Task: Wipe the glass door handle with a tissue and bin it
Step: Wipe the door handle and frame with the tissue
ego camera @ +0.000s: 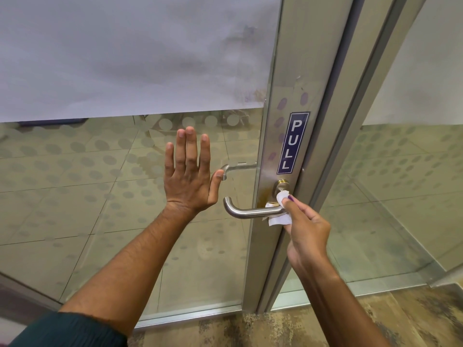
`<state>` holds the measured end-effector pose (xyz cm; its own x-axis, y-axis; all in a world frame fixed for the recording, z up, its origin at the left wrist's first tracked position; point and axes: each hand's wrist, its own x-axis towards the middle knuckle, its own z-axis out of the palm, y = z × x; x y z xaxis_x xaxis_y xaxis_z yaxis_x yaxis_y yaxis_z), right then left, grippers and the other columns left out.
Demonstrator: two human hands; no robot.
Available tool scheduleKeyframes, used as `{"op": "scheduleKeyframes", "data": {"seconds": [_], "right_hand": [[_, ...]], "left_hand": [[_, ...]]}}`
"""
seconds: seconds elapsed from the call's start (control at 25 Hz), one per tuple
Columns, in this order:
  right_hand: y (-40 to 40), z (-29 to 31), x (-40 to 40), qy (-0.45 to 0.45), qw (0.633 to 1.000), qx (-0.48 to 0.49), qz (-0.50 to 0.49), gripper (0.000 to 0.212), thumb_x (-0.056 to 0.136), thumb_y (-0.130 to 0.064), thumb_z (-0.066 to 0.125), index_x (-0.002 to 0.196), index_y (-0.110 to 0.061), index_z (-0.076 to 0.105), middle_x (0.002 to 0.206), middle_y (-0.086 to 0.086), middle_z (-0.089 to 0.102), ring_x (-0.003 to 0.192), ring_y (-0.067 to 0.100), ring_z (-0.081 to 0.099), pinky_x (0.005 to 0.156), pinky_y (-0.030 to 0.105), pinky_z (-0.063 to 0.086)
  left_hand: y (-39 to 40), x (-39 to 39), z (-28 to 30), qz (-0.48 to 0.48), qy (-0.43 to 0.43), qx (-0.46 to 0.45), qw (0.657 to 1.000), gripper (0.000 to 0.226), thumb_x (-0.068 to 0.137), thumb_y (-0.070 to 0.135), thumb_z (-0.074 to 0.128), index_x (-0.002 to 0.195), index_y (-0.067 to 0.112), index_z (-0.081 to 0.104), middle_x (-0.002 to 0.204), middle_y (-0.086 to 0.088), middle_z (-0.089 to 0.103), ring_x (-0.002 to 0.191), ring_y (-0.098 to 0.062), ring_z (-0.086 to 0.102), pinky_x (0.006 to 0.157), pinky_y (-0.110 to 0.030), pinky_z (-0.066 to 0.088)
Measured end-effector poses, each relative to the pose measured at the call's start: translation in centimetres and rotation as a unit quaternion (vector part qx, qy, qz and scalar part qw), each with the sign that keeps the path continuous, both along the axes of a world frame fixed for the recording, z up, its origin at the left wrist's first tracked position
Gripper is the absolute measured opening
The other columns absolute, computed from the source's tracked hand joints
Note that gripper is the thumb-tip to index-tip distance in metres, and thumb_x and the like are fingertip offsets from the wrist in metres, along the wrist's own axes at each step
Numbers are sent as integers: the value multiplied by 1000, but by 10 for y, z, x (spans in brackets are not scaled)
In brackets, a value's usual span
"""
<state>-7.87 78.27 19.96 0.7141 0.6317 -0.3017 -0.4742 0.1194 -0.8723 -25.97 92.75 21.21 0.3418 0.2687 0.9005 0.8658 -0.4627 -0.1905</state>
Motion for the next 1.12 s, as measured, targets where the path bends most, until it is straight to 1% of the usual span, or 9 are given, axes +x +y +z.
{"op": "scheduleKeyframes", "data": {"seconds": [0.2, 0.32, 0.4, 0.48, 0.6, 0.68, 0.92, 1.0, 1.12], "right_hand": [[-18, -4, -16, 147, 987, 63, -9, 16, 85, -3, 70, 101, -5, 71, 93, 8, 77, 85, 15, 74, 74, 30, 60], [-22, -6, -36, 241, 966, 88, 17, 14, 89, 6, 60, 101, -1, 65, 85, 11, 74, 73, 17, 73, 63, 25, 61], [-20, -5, -52, 285, 952, 93, 62, 16, 91, 8, 55, 103, 0, 62, 96, 15, 70, 83, 21, 71, 72, 28, 61], [-16, -3, -66, 315, 939, 91, 103, 21, 93, 11, 48, 108, 2, 61, 108, 19, 66, 98, 26, 67, 81, 30, 57], [-7, 0, -78, 330, 929, 86, 146, 29, 94, 13, 39, 112, 4, 60, 114, 20, 66, 108, 27, 64, 80, 30, 53], [1, 1, -82, 334, 926, 90, 151, 32, 93, 16, 36, 113, 5, 60, 114, 20, 66, 111, 27, 62, 78, 30, 53], [19, 4, -86, 358, 913, 128, 147, 39, 89, 22, 31, 96, 4, 65, 89, 17, 75, 89, 25, 72, 66, 28, 61], [21, 4, -87, 372, 906, 138, 148, 42, 88, 23, 30, 96, 3, 67, 89, 16, 76, 82, 23, 74, 62, 28, 60], [19, 3, -87, 354, 913, 137, 146, 41, 89, 22, 32, 98, 3, 66, 93, 15, 75, 87, 21, 72, 68, 27, 58]], "left_hand": [[1, 0, -2, 3, 3, 7, 1000, 84, 97, 49, 30, 158, 10, -12, 163, -9, -29, 153, -26, -21, 125, -44, -10], [1, 0, -1, 9, 2, 6, 1000, 83, 97, 48, 31, 159, 8, -9, 164, -17, -10, 153, -26, -20, 125, -44, -9], [0, -1, -1, 7, 2, 3, 1000, 83, 97, 48, 32, 159, 8, -6, 159, -19, 1, 153, -25, -20, 125, -43, -9], [-1, -1, -1, 8, 5, 5, 1000, 84, 97, 48, 32, 159, 9, -9, 161, -19, -3, 153, -26, -21, 125, -43, -10], [0, -1, -1, 10, 12, 8, 1000, 85, 97, 49, 33, 158, 9, -11, 164, -13, -25, 153, -26, -20, 125, -44, -9], [1, -1, -1, 9, 14, 10, 1000, 85, 97, 49, 33, 158, 9, -10, 164, -11, -27, 153, -27, -20, 125, -44, -9], [1, 2, -1, 13, 3, 15, 1000, 81, 96, 48, 35, 158, 6, 4, 158, -21, 7, 154, -26, -18, 125, -44, -7], [1, 1, -1, 16, 2, 13, 1000, 78, 96, 48, 35, 156, 5, 10, 156, -22, 11, 153, -26, -19, 125, -44, -7], [-1, 0, 1, 16, 7, 5, 1000, 76, 97, 49, 34, 155, 5, 11, 156, -21, 8, 153, -25, -20, 125, -43, -9]]}}
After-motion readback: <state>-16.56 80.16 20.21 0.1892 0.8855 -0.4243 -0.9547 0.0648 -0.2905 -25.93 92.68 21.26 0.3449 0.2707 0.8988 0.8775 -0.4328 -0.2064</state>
